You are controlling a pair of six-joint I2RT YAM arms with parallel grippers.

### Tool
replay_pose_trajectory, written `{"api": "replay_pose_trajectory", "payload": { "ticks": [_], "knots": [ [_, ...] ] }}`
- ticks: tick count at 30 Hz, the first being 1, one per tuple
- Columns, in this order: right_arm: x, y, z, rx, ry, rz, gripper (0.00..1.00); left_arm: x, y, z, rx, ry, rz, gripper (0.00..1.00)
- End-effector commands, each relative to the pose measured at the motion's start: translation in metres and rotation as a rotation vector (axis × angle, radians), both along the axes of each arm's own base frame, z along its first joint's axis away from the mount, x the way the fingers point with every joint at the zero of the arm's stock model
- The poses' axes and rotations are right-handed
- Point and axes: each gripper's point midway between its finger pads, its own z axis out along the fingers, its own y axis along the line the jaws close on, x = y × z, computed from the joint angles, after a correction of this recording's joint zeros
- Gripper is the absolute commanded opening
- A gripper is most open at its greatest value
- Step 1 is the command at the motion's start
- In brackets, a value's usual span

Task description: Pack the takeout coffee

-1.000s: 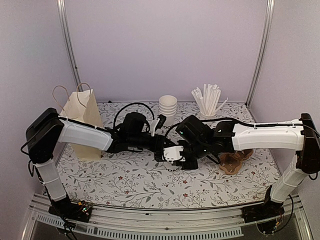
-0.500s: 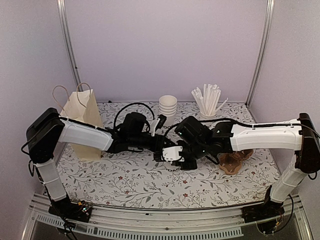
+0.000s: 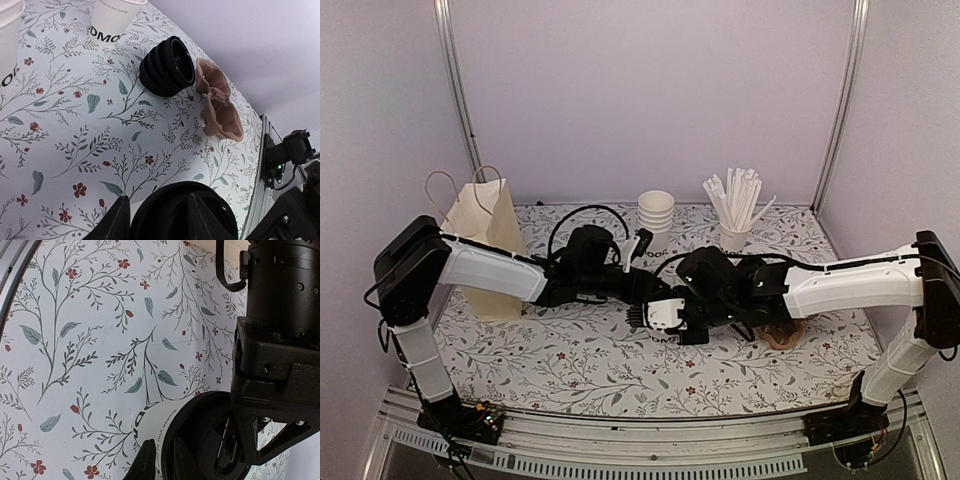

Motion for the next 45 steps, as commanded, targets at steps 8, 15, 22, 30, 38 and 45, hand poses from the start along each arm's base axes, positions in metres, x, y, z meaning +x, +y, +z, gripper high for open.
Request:
{"api": "replay_pose_trajectory", "payload": {
  "ticks": [8, 15, 22, 30, 38, 45],
  "knots": [
    [-0.029, -0.018, -0.015, -0.099, 0.188, 0.017, 0.24, -0.022, 0.009, -0.044, 0.204, 0.059, -0.058, 0.45],
    [-0.018, 0.003, 0.024, -0.003, 0.159, 0.000, 0.29, -0.006, -0.008, 0.015, 0.110, -0.076, -0.071, 0.49],
    [-0.011, 0.009, 0.038, 0.032, 0.140, -0.022, 0.31, -0.004, -0.012, 0.043, 0.069, -0.138, -0.082, 0.52],
    [-0.012, 0.009, 0.031, 0.016, 0.143, -0.018, 0.31, -0.006, -0.011, 0.052, 0.056, -0.160, -0.092, 0.52],
    [-0.017, 0.005, 0.028, 0.003, 0.159, 0.002, 0.27, -0.023, 0.004, 0.055, 0.052, -0.112, -0.078, 0.55],
    [-0.025, 0.005, 0.024, -0.005, 0.191, 0.025, 0.28, -0.050, 0.012, 0.033, 0.059, 0.014, -0.078, 0.63]
  ]
}}
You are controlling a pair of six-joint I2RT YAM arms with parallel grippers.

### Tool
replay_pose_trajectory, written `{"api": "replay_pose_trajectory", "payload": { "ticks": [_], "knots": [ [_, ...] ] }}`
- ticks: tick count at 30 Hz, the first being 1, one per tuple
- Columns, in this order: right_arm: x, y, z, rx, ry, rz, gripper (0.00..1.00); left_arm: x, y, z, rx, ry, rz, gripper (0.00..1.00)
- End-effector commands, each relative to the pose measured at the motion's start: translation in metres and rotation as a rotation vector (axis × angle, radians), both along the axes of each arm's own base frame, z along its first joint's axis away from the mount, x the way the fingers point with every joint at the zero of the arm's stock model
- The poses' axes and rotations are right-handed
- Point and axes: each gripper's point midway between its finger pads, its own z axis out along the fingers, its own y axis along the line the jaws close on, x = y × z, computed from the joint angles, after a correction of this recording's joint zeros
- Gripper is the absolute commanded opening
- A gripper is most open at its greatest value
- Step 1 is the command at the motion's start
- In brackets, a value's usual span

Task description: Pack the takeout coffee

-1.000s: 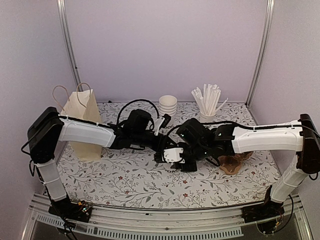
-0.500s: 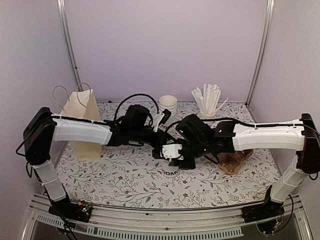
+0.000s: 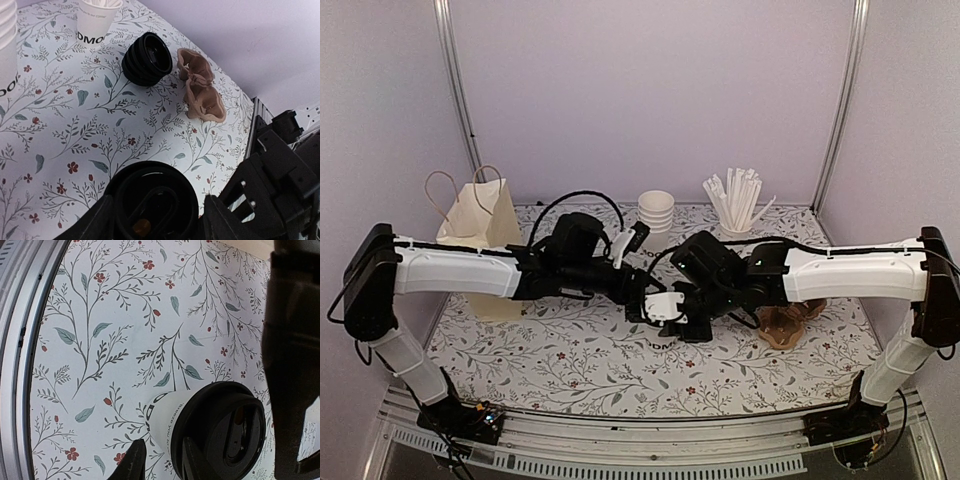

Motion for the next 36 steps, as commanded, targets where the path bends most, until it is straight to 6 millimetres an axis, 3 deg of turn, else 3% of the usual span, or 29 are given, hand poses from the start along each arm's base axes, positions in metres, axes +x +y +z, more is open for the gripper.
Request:
{"api": "replay_pose_trajectory", "payload": {
  "ticks": [1, 10, 15, 20, 28, 32, 36],
  "knots": [
    [-0.007, 0.000, -0.004, -0.005, 0.033, 0.023, 0.28, -0.024, -0.003, -0.022, 0.024, 0.093, -0.023, 0.63],
    [-0.012, 0.002, 0.004, 0.011, 0.058, 0.033, 0.29, -0.034, 0.004, -0.084, 0.167, 0.139, -0.029, 0.57],
    [-0.021, 0.001, 0.026, 0.049, 0.094, 0.061, 0.31, -0.033, 0.005, -0.090, 0.182, 0.121, -0.037, 0.53],
    [-0.025, -0.012, 0.052, 0.100, 0.185, 0.090, 0.31, -0.027, 0.000, -0.074, 0.159, 0.060, -0.042, 0.53],
    [0.022, -0.047, 0.077, 0.226, 0.239, -0.015, 0.29, -0.016, -0.017, -0.014, 0.045, -0.119, -0.086, 0.63],
    [0.050, -0.058, 0.073, 0.277, 0.284, -0.102, 0.30, -0.018, -0.026, 0.012, -0.008, -0.194, -0.119, 0.65],
    [0.062, -0.059, 0.056, 0.271, 0.338, -0.134, 0.30, -0.023, -0.032, 0.027, -0.027, -0.230, -0.148, 0.66]
  ]
}}
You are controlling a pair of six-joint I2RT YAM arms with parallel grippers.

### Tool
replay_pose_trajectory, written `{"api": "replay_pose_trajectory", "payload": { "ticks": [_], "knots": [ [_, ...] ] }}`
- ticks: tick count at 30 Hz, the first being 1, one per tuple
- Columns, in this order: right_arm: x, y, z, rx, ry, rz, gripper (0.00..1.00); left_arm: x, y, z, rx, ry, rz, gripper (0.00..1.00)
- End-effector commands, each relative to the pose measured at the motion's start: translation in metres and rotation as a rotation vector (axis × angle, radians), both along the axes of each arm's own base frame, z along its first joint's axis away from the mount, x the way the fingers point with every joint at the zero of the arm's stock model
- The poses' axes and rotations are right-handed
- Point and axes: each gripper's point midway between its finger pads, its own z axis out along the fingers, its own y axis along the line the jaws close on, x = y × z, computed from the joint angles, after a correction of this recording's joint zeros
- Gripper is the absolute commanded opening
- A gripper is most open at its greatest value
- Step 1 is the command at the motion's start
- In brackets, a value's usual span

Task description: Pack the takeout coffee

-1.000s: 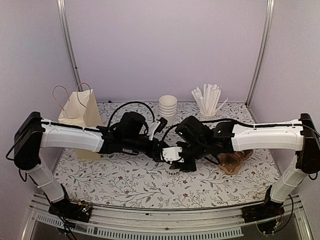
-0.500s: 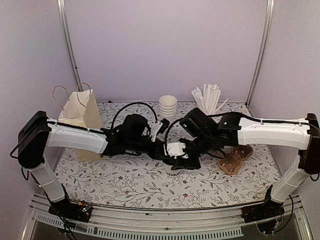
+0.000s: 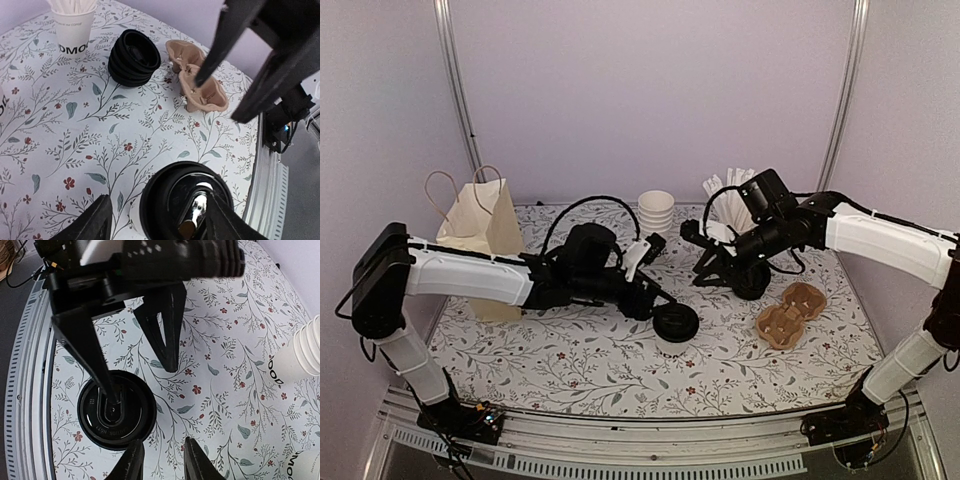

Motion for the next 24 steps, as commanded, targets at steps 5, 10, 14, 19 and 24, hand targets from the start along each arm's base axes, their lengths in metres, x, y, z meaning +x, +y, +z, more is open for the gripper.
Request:
{"api": "replay_pose_trajectory", "payload": {
  "ticks": [5, 10, 14, 19, 24],
  "knots": [
    [-0.004, 0.011, -0.036, 0.013, 0.168, 0.030, 0.32, -0.010, -0.006, 0.047, -0.040, -0.096, -0.005, 0.67],
    [-0.021, 0.015, -0.048, 0.025, 0.282, 0.088, 0.41, -0.012, 0.021, 0.032, 0.002, 0.065, 0.158, 0.71],
    [-0.030, 0.017, -0.055, 0.037, 0.355, 0.121, 0.48, -0.031, 0.029, 0.009, 0.006, 0.180, 0.173, 0.75],
    [-0.034, 0.018, -0.060, 0.035, 0.393, 0.128, 0.50, -0.035, 0.016, 0.006, -0.032, 0.190, 0.126, 0.77],
    [-0.039, 0.014, -0.063, 0.018, 0.427, 0.118, 0.49, -0.032, 0.002, -0.001, -0.026, 0.200, 0.097, 0.76]
  ]
}}
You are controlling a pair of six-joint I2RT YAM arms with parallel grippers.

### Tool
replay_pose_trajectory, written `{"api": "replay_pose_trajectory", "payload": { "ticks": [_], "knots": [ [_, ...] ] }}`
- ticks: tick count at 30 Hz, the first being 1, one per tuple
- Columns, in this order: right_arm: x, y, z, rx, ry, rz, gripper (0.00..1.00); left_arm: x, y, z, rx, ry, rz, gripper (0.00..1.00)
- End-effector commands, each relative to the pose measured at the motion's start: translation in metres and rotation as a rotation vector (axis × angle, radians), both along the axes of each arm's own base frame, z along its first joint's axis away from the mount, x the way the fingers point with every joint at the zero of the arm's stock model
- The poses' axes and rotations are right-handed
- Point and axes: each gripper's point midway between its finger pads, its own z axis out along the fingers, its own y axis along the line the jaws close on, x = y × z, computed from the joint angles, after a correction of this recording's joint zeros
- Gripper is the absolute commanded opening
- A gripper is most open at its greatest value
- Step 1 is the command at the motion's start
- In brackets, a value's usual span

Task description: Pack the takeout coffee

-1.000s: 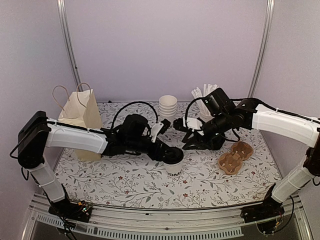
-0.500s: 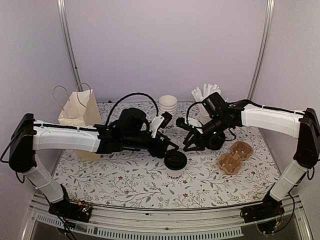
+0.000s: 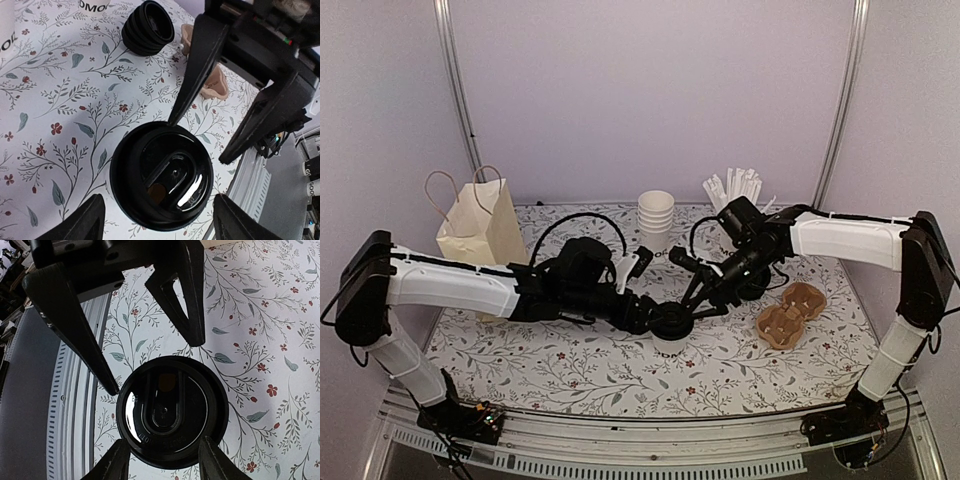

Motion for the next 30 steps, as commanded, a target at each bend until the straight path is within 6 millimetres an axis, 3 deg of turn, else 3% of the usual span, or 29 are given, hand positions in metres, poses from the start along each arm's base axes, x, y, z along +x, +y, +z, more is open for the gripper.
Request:
{"api": "replay_pose_trajectory", "payload": {
  "ticks": [1, 10, 20, 26, 30],
  "knots": [
    [-0.013, -0.005, -0.007, -0.018, 0.078, 0.003, 0.49, 0.000, -0.019, 0.003, -0.033, 0.005, -0.035, 0.75],
    [-0.022, -0.017, -0.005, -0.041, 0.074, -0.028, 0.48, 0.025, -0.027, -0.009, 0.075, -0.087, -0.061, 0.70],
    [-0.034, -0.030, -0.006, -0.076, 0.083, -0.022, 0.45, 0.055, -0.019, 0.019, 0.095, -0.238, -0.031, 0.73],
    [-0.014, -0.028, 0.000, -0.076, -0.007, -0.067, 0.44, 0.033, 0.007, -0.002, 0.136, -0.062, 0.025, 0.78],
    [0.002, -0.017, 0.003, -0.055, -0.040, -0.071, 0.55, 0.014, 0.014, -0.016, 0.099, 0.048, 0.026, 0.80]
  ]
}}
